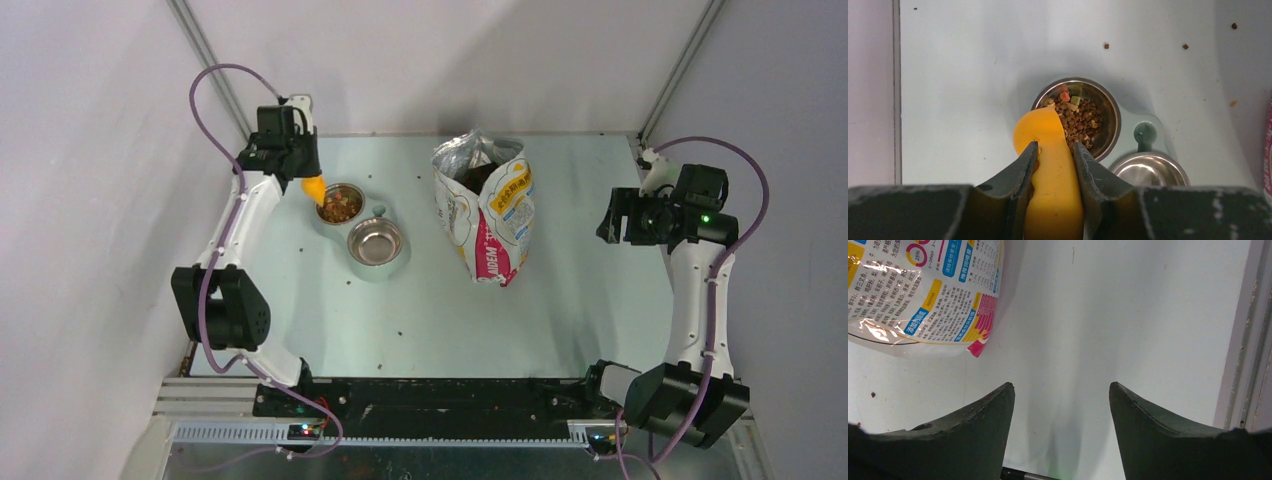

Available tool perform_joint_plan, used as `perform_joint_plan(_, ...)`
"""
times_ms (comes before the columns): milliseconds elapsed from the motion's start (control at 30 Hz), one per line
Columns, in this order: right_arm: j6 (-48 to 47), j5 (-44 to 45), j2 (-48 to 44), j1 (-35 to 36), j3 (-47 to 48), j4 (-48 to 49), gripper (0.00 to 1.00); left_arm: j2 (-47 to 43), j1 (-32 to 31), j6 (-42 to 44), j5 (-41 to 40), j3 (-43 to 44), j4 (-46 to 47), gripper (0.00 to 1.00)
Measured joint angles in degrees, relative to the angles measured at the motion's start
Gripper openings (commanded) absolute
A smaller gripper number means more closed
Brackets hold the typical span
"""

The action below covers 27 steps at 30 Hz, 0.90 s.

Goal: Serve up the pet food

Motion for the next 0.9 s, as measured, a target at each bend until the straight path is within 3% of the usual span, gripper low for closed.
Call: perform_joint_plan(900, 0.9, -0.6, -0.8, -1.0, -0.2, 0.4, 0.72, 6.1, -3.2, 0.6, 3.5, 1.1, -0.9, 0.00)
